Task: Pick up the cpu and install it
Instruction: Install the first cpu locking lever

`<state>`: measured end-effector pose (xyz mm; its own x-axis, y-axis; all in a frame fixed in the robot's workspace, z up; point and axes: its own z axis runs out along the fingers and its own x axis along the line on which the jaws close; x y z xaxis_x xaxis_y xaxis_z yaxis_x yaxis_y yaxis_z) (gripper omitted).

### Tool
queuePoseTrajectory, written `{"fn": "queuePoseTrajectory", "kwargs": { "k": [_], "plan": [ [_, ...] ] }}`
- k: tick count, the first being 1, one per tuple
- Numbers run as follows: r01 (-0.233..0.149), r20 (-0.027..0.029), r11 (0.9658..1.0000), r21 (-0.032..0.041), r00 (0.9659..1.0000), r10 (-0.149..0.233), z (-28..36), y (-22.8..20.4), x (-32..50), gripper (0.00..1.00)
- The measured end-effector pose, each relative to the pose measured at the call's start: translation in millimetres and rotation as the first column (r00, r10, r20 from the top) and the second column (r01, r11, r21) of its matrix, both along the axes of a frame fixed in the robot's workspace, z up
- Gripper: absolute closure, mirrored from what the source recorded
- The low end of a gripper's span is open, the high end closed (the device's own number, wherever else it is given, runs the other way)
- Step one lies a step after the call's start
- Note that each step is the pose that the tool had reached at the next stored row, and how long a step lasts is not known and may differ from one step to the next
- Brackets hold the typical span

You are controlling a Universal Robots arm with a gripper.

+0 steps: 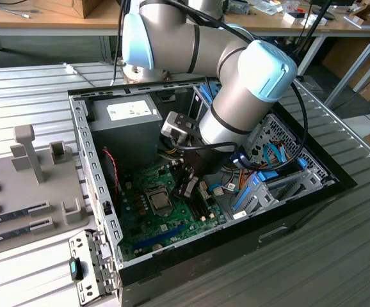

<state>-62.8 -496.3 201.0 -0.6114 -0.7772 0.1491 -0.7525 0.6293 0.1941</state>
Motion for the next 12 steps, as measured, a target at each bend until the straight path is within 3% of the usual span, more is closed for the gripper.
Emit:
{"fn": "queuePoseTrajectory", "kwargs": {
  "k": [9,12],
  "plan": [
    [0.0,-0.0009,1.0,-0.0002,1.0,0.0,-7.4,-2.3,0.6,0.89],
    [0.0,-0.0042,1.0,-0.0002,1.0,0.0,-9.7,-3.6,6.8,0.89]
  ]
}}
